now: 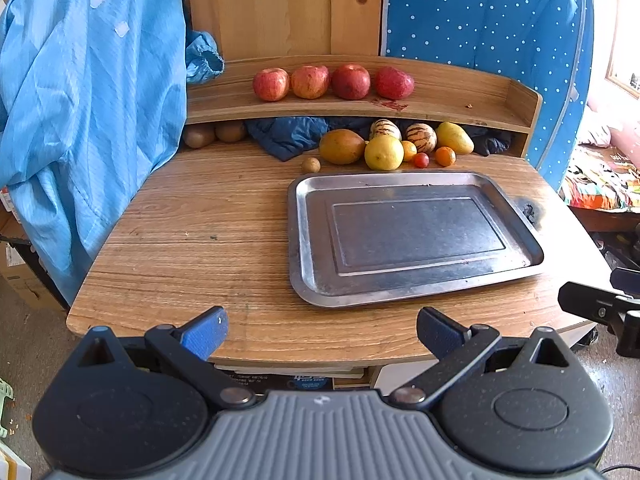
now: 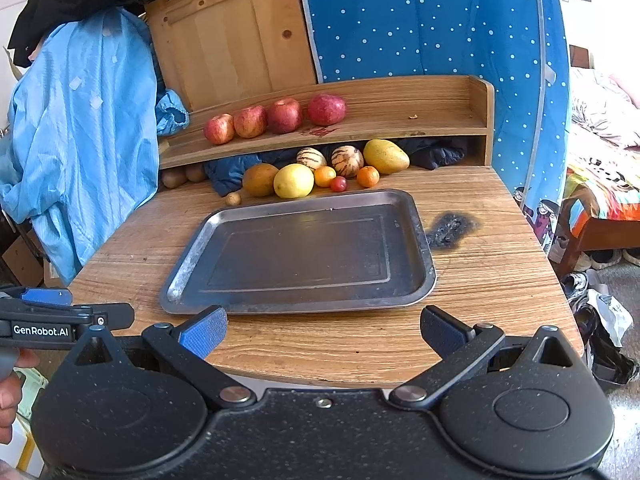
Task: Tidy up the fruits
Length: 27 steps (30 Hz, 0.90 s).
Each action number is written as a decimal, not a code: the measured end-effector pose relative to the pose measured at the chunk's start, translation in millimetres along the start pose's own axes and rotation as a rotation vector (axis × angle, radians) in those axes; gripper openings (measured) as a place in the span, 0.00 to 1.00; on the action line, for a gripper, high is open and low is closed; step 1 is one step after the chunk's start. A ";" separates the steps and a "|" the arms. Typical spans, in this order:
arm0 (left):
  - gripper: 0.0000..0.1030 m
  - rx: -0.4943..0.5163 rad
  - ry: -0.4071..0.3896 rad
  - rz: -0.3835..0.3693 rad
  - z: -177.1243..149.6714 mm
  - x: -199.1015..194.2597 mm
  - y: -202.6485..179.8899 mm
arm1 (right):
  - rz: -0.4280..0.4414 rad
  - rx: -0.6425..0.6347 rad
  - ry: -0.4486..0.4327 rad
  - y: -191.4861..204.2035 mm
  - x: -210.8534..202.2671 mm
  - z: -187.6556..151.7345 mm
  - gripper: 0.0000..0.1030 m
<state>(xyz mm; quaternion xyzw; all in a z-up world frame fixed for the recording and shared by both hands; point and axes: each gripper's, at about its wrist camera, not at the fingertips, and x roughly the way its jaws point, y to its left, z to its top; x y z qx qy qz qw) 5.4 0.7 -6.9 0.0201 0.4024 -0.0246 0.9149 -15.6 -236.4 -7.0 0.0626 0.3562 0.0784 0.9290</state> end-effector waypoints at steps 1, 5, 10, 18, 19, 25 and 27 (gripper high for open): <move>0.99 0.000 0.001 0.000 0.3 0.3 0.1 | -0.001 0.001 0.001 0.0 0.4 0.0 0.99; 0.99 -0.003 0.005 0.001 0.7 1.3 0.8 | 0.001 0.002 0.005 1.2 1.9 0.5 0.99; 0.99 -0.010 0.010 0.003 1.0 1.8 4.5 | 0.007 -0.002 0.011 3.6 4.9 1.3 0.99; 0.99 -0.022 0.019 0.007 2.2 4.0 8.9 | 0.015 -0.010 0.017 6.0 8.9 2.7 0.99; 0.99 -0.022 0.020 0.007 2.1 4.2 8.9 | 0.016 -0.011 0.018 6.2 9.4 2.9 0.99; 0.99 -0.023 0.027 0.010 2.7 5.7 8.6 | 0.018 -0.009 0.019 6.0 10.6 3.1 0.99; 0.99 -0.023 0.029 0.010 2.8 6.2 8.6 | 0.017 -0.010 0.019 5.7 10.7 3.3 0.99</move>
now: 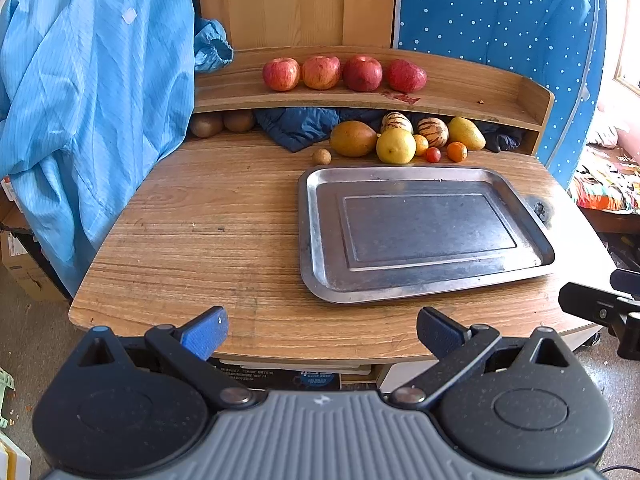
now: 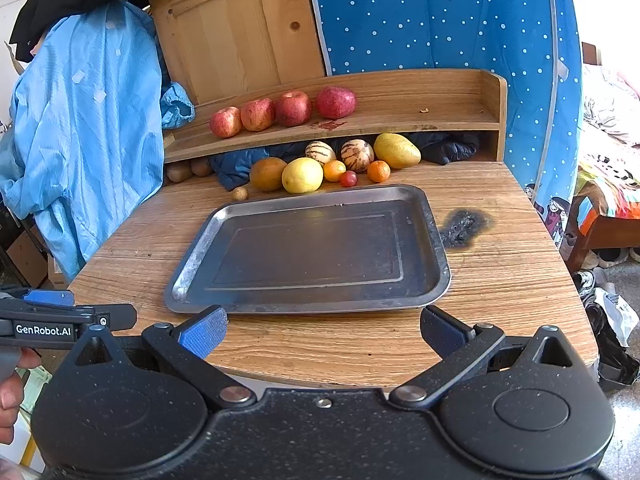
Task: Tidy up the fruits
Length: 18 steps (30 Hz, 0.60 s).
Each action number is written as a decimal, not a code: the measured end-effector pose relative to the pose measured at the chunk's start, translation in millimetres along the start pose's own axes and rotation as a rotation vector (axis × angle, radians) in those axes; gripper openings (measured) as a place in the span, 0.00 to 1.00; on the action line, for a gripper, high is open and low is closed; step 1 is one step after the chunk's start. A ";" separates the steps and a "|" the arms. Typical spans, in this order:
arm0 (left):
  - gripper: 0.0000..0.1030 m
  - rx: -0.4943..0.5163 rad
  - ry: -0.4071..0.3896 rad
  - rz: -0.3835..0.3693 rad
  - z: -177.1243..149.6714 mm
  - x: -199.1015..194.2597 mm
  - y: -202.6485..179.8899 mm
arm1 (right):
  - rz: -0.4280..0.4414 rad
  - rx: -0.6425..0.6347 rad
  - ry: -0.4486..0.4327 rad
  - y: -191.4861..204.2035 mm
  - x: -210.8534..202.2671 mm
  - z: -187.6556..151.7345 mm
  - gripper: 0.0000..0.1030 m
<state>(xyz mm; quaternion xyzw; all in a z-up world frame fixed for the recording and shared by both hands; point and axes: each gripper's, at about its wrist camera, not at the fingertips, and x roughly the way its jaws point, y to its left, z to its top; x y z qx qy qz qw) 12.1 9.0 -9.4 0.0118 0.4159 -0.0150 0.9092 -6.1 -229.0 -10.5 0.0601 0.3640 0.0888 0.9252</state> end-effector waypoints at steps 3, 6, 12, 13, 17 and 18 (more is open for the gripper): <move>0.99 0.000 0.003 0.002 0.8 0.8 -1.1 | 0.000 0.000 0.000 -0.2 0.4 0.0 0.99; 0.99 0.000 0.007 0.003 1.5 1.8 -1.9 | -0.001 0.001 -0.001 -0.4 0.7 0.2 0.99; 0.99 0.000 0.011 0.008 3.0 3.2 -3.0 | 0.001 0.001 0.000 -1.4 1.9 0.9 0.99; 0.99 0.000 0.011 0.009 3.2 3.5 -3.4 | 0.002 0.001 0.000 -1.3 2.6 1.0 0.99; 0.99 -0.002 0.014 0.014 4.1 5.0 -3.9 | 0.001 0.001 0.000 -1.8 2.8 1.7 0.99; 0.99 -0.002 0.015 0.015 4.3 5.8 -3.7 | 0.001 0.002 0.000 -2.1 2.6 1.6 0.99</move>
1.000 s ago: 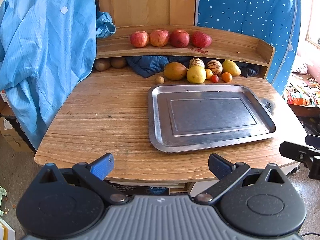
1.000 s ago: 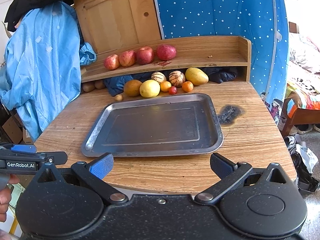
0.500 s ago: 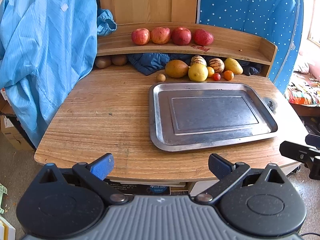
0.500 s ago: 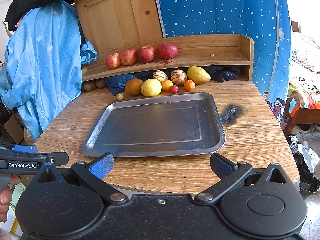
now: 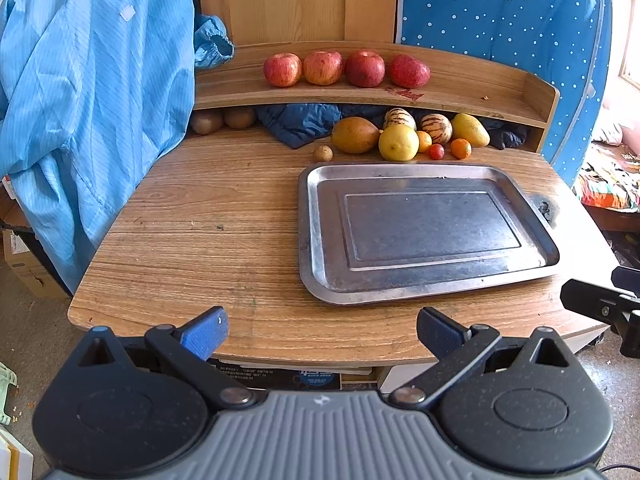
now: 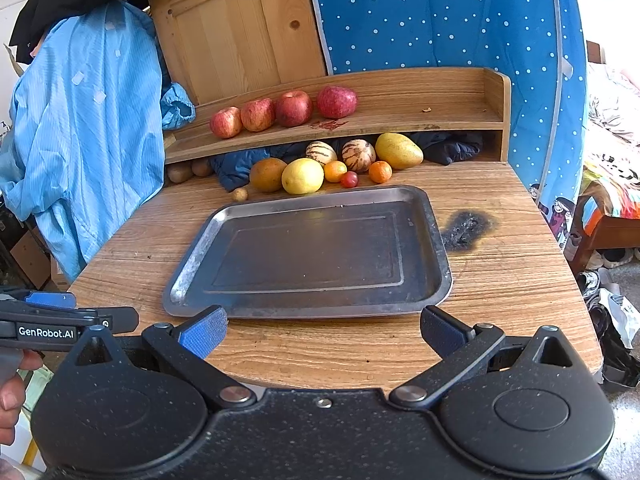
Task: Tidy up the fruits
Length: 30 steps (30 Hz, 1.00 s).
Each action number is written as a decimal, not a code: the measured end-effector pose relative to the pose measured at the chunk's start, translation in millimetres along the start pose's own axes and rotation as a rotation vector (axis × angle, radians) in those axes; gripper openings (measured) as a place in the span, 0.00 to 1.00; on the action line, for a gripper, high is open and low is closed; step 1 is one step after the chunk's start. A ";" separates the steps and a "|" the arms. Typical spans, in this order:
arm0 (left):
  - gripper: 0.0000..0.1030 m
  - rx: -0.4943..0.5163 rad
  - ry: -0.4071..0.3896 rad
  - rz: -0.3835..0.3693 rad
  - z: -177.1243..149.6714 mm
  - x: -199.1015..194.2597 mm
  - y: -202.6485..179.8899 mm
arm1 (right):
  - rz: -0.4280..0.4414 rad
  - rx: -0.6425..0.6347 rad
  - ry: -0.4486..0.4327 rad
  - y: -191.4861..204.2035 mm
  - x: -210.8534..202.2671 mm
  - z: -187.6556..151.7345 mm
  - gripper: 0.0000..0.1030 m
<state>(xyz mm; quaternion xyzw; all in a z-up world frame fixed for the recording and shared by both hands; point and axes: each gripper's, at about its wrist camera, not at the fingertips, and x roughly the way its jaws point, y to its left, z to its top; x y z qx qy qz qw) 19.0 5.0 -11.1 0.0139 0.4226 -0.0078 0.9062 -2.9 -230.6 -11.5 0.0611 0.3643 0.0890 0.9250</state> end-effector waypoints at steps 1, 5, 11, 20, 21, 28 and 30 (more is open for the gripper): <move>0.99 -0.001 0.001 0.001 0.5 0.7 0.0 | 0.002 0.000 0.001 0.1 0.4 -0.3 0.99; 0.99 -0.004 0.009 0.005 1.4 3.2 0.2 | 0.006 0.001 0.008 1.1 4.7 0.7 0.99; 0.99 -0.008 0.021 0.010 3.7 7.0 -0.6 | 0.015 0.005 0.015 -3.6 10.5 4.3 0.99; 0.99 -0.030 0.038 0.032 18.0 19.4 5.0 | 0.019 -0.031 -0.011 -5.4 22.8 15.5 1.00; 0.99 -0.041 0.041 0.036 21.8 22.3 7.7 | 0.017 -0.034 -0.012 -4.6 25.3 17.7 1.00; 0.99 -0.068 0.063 0.006 56.6 58.1 23.0 | 0.004 -0.049 -0.011 -1.7 51.1 34.0 1.00; 0.99 -0.065 0.081 -0.010 71.8 72.9 27.4 | -0.015 -0.037 -0.007 -0.4 61.5 40.2 0.99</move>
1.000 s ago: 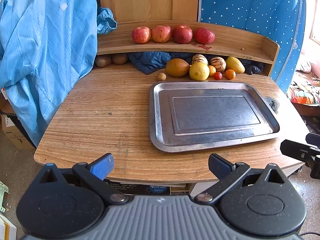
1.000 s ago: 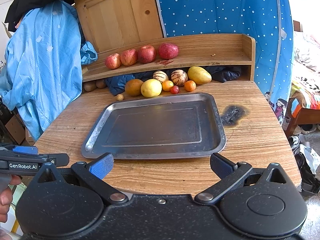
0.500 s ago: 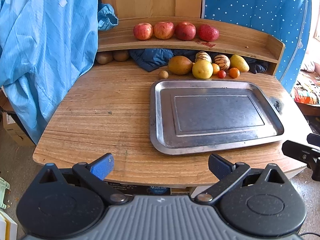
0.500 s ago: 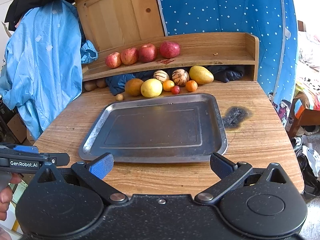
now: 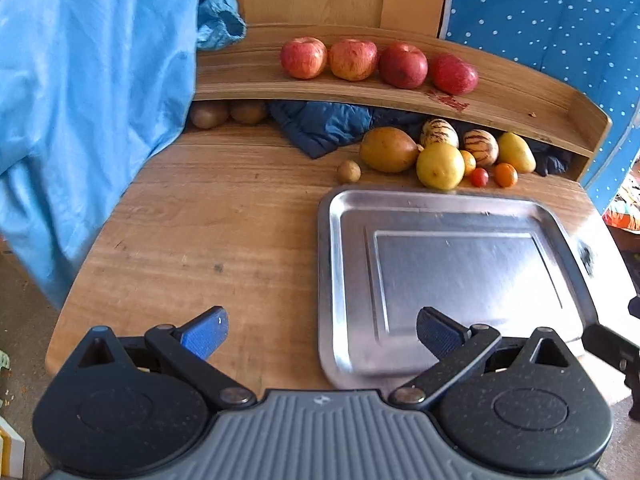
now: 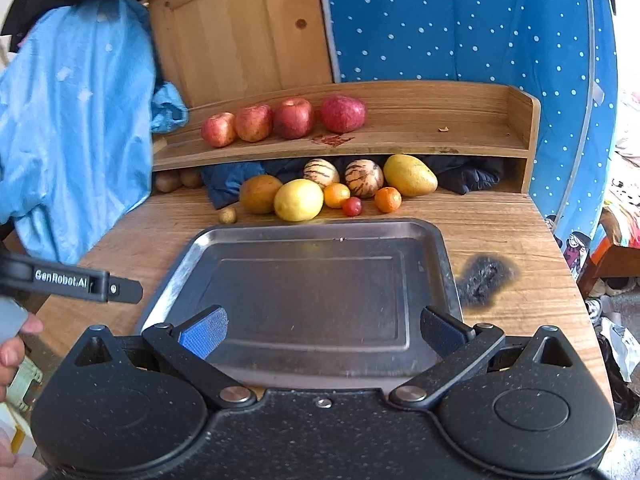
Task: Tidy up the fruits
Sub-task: 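Move left tool toward small brown fruit while right tool approaches yellow grapefruit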
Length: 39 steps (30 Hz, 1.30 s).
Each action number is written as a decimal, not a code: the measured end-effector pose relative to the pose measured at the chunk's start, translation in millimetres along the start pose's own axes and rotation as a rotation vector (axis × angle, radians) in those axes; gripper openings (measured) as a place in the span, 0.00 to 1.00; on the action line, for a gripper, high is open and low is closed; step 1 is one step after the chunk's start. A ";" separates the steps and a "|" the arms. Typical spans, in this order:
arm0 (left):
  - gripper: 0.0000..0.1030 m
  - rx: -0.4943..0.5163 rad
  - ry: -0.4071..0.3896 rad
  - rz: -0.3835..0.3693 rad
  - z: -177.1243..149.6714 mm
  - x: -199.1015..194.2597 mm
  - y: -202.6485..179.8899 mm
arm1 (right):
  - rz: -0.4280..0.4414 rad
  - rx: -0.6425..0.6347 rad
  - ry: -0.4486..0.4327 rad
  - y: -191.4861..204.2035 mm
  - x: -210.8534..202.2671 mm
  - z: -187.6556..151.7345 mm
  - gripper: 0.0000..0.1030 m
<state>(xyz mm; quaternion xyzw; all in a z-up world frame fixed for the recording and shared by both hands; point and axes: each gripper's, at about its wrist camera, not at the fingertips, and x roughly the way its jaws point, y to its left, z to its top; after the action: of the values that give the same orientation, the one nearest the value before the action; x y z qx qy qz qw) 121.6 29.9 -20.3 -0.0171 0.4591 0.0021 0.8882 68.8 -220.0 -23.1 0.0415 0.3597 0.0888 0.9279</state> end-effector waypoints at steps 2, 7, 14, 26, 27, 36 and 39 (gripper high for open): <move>0.99 0.002 0.001 -0.019 17.7 12.3 4.2 | -0.010 0.009 -0.002 0.7 10.0 5.6 0.99; 0.99 0.020 0.034 -0.061 57.7 46.9 11.7 | -0.039 0.033 0.018 5.0 36.8 14.8 1.00; 0.99 0.070 0.073 -0.121 98.5 95.3 23.0 | -0.071 0.042 0.045 13.2 74.5 39.4 0.99; 0.96 0.297 0.134 -0.258 127.2 150.7 1.6 | -0.066 0.207 0.081 14.7 141.5 97.4 0.99; 0.95 0.300 0.139 -0.268 127.4 153.7 2.2 | -0.057 0.217 0.084 14.3 145.9 98.9 0.99; 0.77 0.350 0.145 -0.331 127.5 162.3 0.7 | -0.071 0.241 0.138 20.1 189.1 105.3 0.89; 0.65 0.346 0.147 -0.370 128.5 165.3 -0.1 | -0.083 0.231 0.158 22.4 200.5 106.7 0.87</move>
<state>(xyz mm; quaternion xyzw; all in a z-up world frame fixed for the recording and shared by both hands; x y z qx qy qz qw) 321.9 32.0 -80.9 0.0512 0.5049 -0.2404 0.8274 283.3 -160.4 -73.6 0.1257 0.4407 0.0114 0.8887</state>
